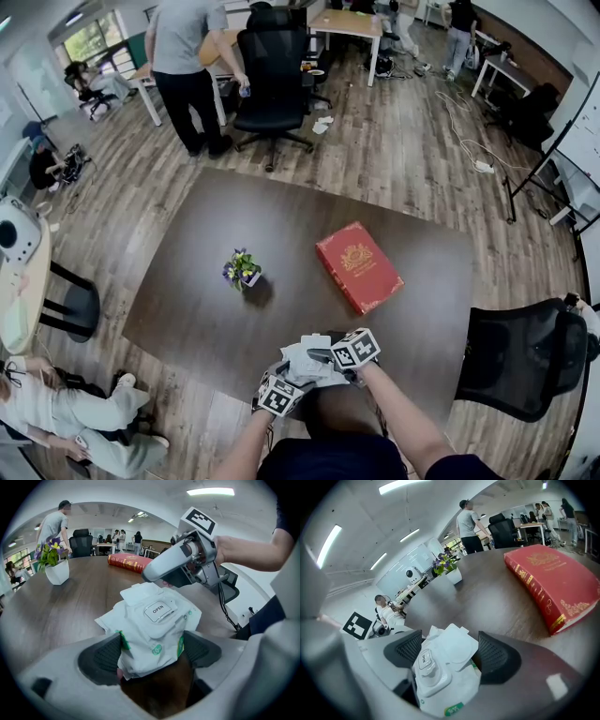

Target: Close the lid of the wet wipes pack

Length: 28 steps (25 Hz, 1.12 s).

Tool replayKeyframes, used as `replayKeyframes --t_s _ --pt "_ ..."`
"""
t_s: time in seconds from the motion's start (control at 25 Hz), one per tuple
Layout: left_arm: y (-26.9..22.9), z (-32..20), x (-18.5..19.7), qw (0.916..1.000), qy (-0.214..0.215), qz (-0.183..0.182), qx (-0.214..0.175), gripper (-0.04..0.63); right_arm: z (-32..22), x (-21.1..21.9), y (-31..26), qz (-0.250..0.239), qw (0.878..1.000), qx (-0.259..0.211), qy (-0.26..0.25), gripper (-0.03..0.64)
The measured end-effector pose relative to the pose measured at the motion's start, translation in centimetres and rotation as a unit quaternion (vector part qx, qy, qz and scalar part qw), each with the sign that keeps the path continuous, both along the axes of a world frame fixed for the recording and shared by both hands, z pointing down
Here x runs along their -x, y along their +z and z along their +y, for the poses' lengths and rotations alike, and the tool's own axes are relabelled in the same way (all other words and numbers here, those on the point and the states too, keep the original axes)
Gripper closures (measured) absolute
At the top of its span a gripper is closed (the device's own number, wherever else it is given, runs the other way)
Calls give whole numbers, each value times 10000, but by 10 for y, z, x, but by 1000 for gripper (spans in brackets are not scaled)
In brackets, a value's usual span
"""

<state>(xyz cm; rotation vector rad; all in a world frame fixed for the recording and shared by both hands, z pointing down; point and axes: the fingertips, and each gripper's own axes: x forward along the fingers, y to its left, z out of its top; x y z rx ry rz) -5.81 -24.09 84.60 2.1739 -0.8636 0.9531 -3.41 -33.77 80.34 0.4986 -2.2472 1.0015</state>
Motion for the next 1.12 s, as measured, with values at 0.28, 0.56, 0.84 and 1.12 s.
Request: replayKeyframes --t_s 0.28,0.56,0.84,1.12 --pt "4 0 2 10000 -23 -14 -6 186 6 3 -25 -417 9987 -182 -227 233" --pt "3 2 1 10000 -27 -51 -4 186 21 1 -42 -727 9965 -205 -348 244" --pt "4 -2 2 10000 -37 -85 -24 186 42 0 -44 -865 9937 35 -718 244" --pt "6 -1 0 9999 -50 -75 -61 186 62 3 -39 -858 9926 146 -846 259"
